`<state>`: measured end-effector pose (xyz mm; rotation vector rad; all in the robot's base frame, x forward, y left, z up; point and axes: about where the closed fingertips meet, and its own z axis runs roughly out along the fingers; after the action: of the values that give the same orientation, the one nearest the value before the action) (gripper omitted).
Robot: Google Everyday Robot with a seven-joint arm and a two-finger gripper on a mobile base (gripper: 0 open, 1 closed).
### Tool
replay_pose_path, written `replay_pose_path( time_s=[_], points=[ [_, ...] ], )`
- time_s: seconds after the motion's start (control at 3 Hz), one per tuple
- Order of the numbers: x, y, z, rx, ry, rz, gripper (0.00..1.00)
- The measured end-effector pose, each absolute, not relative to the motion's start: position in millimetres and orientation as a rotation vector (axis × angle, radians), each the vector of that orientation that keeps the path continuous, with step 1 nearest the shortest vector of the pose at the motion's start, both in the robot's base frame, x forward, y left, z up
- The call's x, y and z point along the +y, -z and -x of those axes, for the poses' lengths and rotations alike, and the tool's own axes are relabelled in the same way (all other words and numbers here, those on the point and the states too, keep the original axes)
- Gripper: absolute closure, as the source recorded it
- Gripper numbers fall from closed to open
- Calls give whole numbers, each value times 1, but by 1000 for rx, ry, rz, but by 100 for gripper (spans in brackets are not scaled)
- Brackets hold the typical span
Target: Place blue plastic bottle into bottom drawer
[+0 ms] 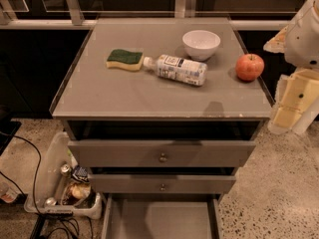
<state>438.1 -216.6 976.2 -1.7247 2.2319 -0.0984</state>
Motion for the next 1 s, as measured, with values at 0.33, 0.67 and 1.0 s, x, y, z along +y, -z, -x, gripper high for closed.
replay_pose_path(
  time_s=[0.33, 0.67, 1.0],
  points=[
    [-217, -976, -438, 2232, 98, 1725, 0],
    [-213, -976, -441, 2221, 95, 1729, 0],
    [-197, -972, -460, 2176, 128, 1733, 0]
  ],
)
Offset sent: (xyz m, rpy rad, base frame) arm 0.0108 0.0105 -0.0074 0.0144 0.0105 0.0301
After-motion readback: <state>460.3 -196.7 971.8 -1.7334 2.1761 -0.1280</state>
